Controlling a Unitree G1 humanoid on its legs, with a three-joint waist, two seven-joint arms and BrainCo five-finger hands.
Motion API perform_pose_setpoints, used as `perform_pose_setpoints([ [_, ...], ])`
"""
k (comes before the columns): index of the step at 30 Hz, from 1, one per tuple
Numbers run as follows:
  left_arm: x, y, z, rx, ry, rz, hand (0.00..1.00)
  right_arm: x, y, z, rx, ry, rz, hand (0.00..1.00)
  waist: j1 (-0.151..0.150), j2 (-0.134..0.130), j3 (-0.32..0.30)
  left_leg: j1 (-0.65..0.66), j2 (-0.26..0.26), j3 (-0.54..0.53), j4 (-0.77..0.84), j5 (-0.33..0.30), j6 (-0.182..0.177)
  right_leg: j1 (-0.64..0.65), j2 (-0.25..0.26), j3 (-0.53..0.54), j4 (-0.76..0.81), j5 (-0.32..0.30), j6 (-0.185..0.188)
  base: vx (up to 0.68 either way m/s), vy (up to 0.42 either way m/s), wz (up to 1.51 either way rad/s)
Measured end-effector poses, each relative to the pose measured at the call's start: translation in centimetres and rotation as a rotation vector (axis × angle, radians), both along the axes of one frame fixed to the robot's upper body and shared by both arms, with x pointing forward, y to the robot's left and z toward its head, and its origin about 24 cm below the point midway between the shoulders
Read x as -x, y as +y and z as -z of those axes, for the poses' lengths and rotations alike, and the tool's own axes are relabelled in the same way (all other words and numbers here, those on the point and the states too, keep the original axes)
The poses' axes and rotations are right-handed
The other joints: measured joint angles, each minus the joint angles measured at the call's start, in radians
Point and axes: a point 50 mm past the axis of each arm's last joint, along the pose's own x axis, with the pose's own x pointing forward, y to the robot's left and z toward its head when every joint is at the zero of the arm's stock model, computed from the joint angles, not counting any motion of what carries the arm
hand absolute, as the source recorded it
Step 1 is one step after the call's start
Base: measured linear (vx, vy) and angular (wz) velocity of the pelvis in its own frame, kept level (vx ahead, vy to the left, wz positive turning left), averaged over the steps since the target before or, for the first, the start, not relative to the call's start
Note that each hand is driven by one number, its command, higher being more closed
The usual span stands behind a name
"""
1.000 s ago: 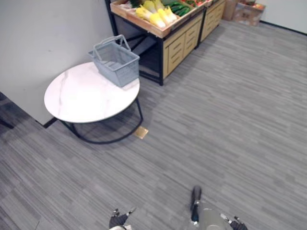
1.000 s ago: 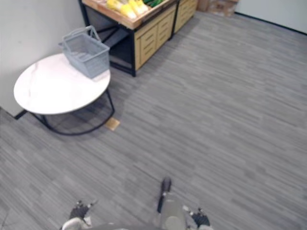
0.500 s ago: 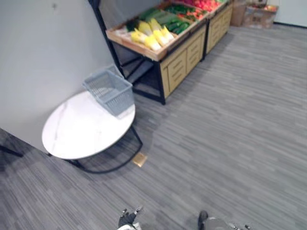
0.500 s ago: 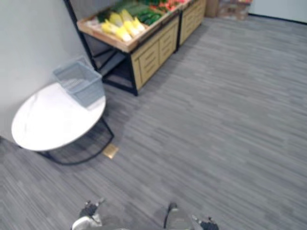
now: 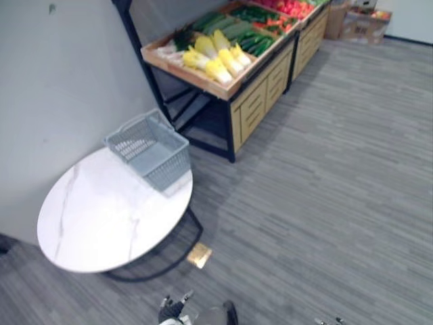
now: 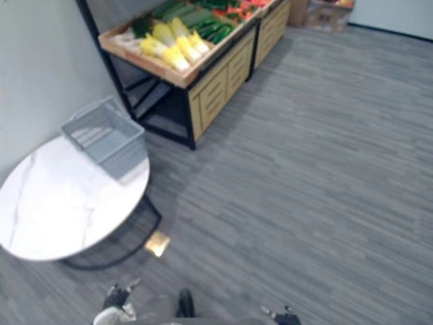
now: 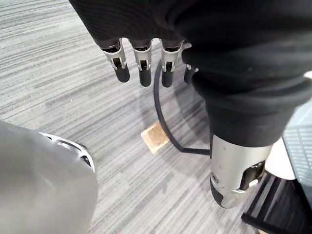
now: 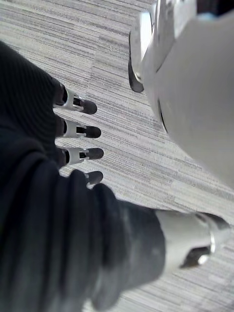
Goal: Pick vegetable in the basket
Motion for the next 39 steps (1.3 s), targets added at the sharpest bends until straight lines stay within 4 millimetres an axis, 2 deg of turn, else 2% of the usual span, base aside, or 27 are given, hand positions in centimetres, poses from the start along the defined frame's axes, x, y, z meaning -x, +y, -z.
perform_pose_setpoints([
  [2,0.0,0.7,-0.1,-0.019,-0.001,0.005,0.0,-0.1,0.8,0.1,-0.021,-0.002,-0.003,0.0,0.0,-0.045,0.013,0.071,-0.031,0.022,-0.029,-0.021,0.011,-0.136,-0.035,0.059,0.307,0.076,0.089,0.3,0.077,-0.11],
  [3,-0.1,1.3,-0.3,-0.038,0.0,0.019,0.0,-0.2,1.3,0.2,-0.035,-0.006,-0.001,0.0,-0.007,-0.067,0.021,0.124,-0.047,0.007,-0.03,-0.043,0.019,-0.174,-0.049,0.068,0.437,0.191,0.109,0.4,0.053,0.19],
  [4,-0.2,1.2,-0.2,-0.037,0.011,0.047,0.0,0.0,1.4,0.3,-0.037,-0.004,0.004,0.0,-0.019,-0.058,0.029,0.176,-0.043,-0.019,-0.035,-0.067,0.025,-0.217,-0.042,0.067,0.579,0.211,0.126,0.4,0.038,0.27],
  [5,-0.1,1.2,-0.2,-0.037,0.016,0.058,0.0,-0.2,1.3,0.2,-0.035,-0.011,0.004,0.0,-0.023,-0.058,0.03,0.197,-0.038,-0.033,-0.038,-0.079,0.023,-0.243,-0.031,0.058,0.644,0.155,0.111,0.4,-0.002,0.43],
  [6,-0.2,0.9,-0.1,-0.034,0.025,0.088,0.0,-0.9,1.3,0.0,-0.031,-0.034,-0.01,0.0,-0.031,-0.054,0.032,0.244,-0.026,-0.065,-0.052,-0.093,0.025,-0.283,-0.011,0.01,0.709,0.046,0.064,0.32,-0.044,0.62],
  [7,-0.3,0.6,-0.1,-0.031,0.024,0.105,0.0,-0.9,1.3,0.0,-0.029,-0.04,-0.01,0.0,-0.034,-0.048,0.032,0.288,-0.012,-0.092,-0.079,-0.093,0.024,-0.316,0.001,-0.065,0.67,-0.039,-0.009,0.33,-0.066,0.73],
  [9,-0.5,0.2,-0.1,-0.021,0.018,0.11,0.0,-1.0,1.2,0.0,-0.027,-0.044,-0.009,0.0,-0.035,-0.042,0.032,0.307,0.004,-0.127,-0.096,-0.093,0.023,-0.343,0.01,-0.14,0.518,-0.073,-0.047,0.32,-0.133,0.9],
  [10,-0.8,-0.2,-0.1,-0.012,0.01,0.111,0.0,-1.2,1.1,-0.1,-0.026,-0.048,-0.008,0.0,-0.034,-0.041,0.033,0.319,0.019,-0.175,-0.11,-0.095,0.02,-0.36,0.028,-0.139,0.256,-0.066,-0.04,0.33,-0.193,1.13],
  [11,-1.0,-0.3,-0.2,-0.012,0.003,0.109,0.0,-1.1,1.1,-0.1,-0.025,-0.047,-0.005,0.0,-0.035,-0.038,0.034,0.319,0.026,-0.199,-0.111,-0.1,0.01,-0.359,0.035,-0.117,0.15,-0.055,-0.033,0.37,-0.265,1.41],
  [12,-1.0,-0.3,-0.1,-0.008,0.001,0.099,0.0,-0.9,0.9,-0.1,-0.018,-0.04,0.002,0.0,-0.035,-0.031,0.035,0.321,0.043,-0.234,-0.11,-0.123,-0.026,-0.349,0.044,-0.058,-0.052,-0.017,-0.022,0.31,-0.25,1.02],
  [13,-0.9,-0.2,-0.1,-0.009,0.004,0.087,0.0,-0.7,0.8,0.0,-0.016,-0.035,0.004,0.0,-0.033,-0.033,0.034,0.323,0.046,-0.252,-0.11,-0.137,-0.047,-0.341,0.043,-0.023,-0.14,0.01,-0.014,0.5,-0.433,1.16],
  [14,-0.2,0.0,0.0,-0.003,0.014,0.048,0.0,-0.6,0.7,0.0,-0.013,-0.028,0.008,0.0,-0.031,-0.033,0.034,0.33,0.056,-0.29,-0.109,-0.168,-0.077,-0.339,0.038,0.026,-0.194,0.098,0.024,0.43,-0.387,0.89],
  [15,0.0,0.0,0.1,0.002,0.017,0.017,0.0,-0.6,0.4,-0.1,-0.009,-0.026,0.017,0.0,-0.031,-0.02,0.032,0.343,0.075,-0.312,-0.11,-0.179,-0.083,-0.338,0.059,0.027,-0.153,0.14,0.032,0.51,-0.463,0.98],
  [17,0.7,-1.2,0.4,0.043,0.034,-0.023,0.0,-1.0,-0.7,-0.3,0.018,-0.034,0.029,0.0,-0.026,0.029,0.032,0.337,0.122,-0.323,-0.089,-0.124,-0.09,-0.36,0.071,-0.029,-0.016,0.051,-0.008,0.4,-0.359,0.74],
  [19,0.9,-1.6,0.5,0.053,0.04,-0.032,0.0,-1.0,-0.8,-0.4,0.021,-0.033,0.027,0.0,-0.038,0.042,0.029,0.304,0.143,-0.356,-0.029,-0.069,-0.109,-0.329,0.068,-0.094,0.009,0.012,-0.033,0.35,-0.312,0.7],
  [20,0.8,-1.7,0.5,0.056,0.037,-0.03,0.0,-0.8,-0.8,-0.4,0.022,-0.029,0.028,0.0,-0.037,0.043,0.028,0.281,0.148,-0.367,0.012,-0.051,-0.114,-0.313,0.066,-0.116,0.007,0.002,-0.041,0.37,-0.33,0.91],
  [21,0.4,-1.6,0.4,0.055,0.027,-0.031,0.0,-0.6,-0.8,-0.3,0.02,-0.022,0.03,0.0,-0.032,0.036,0.033,0.224,0.155,-0.372,0.101,0.001,-0.151,-0.274,0.054,-0.158,0.0,-0.017,-0.053,0.35,-0.278,1.06],
  [22,-0.1,-1.3,0.3,0.043,0.013,-0.023,0.0,-0.2,-0.8,-0.2,0.019,-0.004,0.034,0.0,-0.037,0.021,0.042,0.167,0.16,-0.361,0.192,0.08,-0.224,-0.217,0.033,-0.208,-0.032,-0.022,-0.059,0.33,-0.247,1.14],
  [23,-0.4,-0.9,0.2,0.034,0.004,-0.021,0.0,0.1,-0.7,-0.1,0.016,0.005,0.036,0.0,-0.037,0.008,0.05,0.14,0.169,-0.335,0.245,0.108,-0.238,-0.18,0.018,-0.239,-0.059,-0.022,-0.06,0.31,-0.239,1.23],
  [26,-0.6,-0.6,-0.1,0.016,-0.016,-0.016,0.0,0.8,-1.4,-0.2,0.034,0.02,0.043,0.0,-0.034,-0.002,0.052,0.072,0.225,-0.04,0.281,0.107,-0.21,-0.052,-0.013,-0.347,-0.152,-0.021,-0.061,0.19,-0.131,0.95],
  [28,-0.6,-0.7,0.0,0.009,-0.012,-0.001,0.0,0.1,-1.8,-0.4,0.047,-0.001,0.046,0.0,-0.035,0.003,0.041,0.064,0.222,0.116,0.131,0.151,-0.136,-0.027,-0.011,-0.39,-0.193,-0.01,-0.041,0.11,0.038,0.53],
  [32,-0.6,-0.4,-0.1,-0.023,0.002,0.022,0.0,-0.1,-1.1,-0.2,0.024,-0.011,0.072,0.0,-0.036,0.0,0.019,0.081,0.168,0.113,-0.063,0.152,-0.137,-0.028,-0.006,-0.454,-0.285,0.036,-0.014,0.12,0.11,0.51],
  [35,-0.5,0.5,-0.2,-0.047,0.008,0.01,0.0,0.7,-0.1,0.2,-0.005,0.02,0.088,0.0,-0.035,-0.035,0.019,0.062,0.14,0.07,-0.012,0.152,-0.137,0.025,-0.029,-0.475,-0.346,0.063,0.002,0.09,0.094,0.3],
  [36,-0.5,0.7,-0.2,-0.055,0.007,0.008,0.0,0.7,0.2,0.3,-0.014,0.022,0.088,0.0,-0.034,-0.067,0.025,0.024,0.135,0.062,0.053,0.118,-0.147,0.041,-0.051,-0.473,-0.359,0.071,0.009,0.07,0.12,0.07],
  [37,-0.5,0.7,-0.2,-0.058,0.009,0.015,0.0,0.7,0.3,0.3,-0.017,0.022,0.088,0.0,-0.034,-0.058,0.02,0.021,0.141,0.062,0.041,0.112,-0.147,0.043,-0.049,-0.473,-0.36,0.072,0.01,0.07,0.171,-0.05],
  [38,-0.1,0.0,0.0,-0.04,0.024,0.025,0.0,0.7,-0.5,0.1,0.005,0.022,0.086,0.0,-0.035,-0.014,0.005,0.024,0.167,0.038,-0.018,0.123,-0.155,0.038,-0.028,-0.469,-0.364,0.076,0.017,0.06,0.174,-0.2],
  [39,0.1,-0.2,0.1,-0.037,0.031,0.024,0.0,0.6,-0.8,0.1,0.01,0.021,0.085,0.0,-0.035,-0.007,0.002,0.048,0.156,0.032,-0.05,0.1,-0.16,0.037,-0.03,-0.452,-0.374,0.086,0.033,0.09,0.218,-0.2],
])
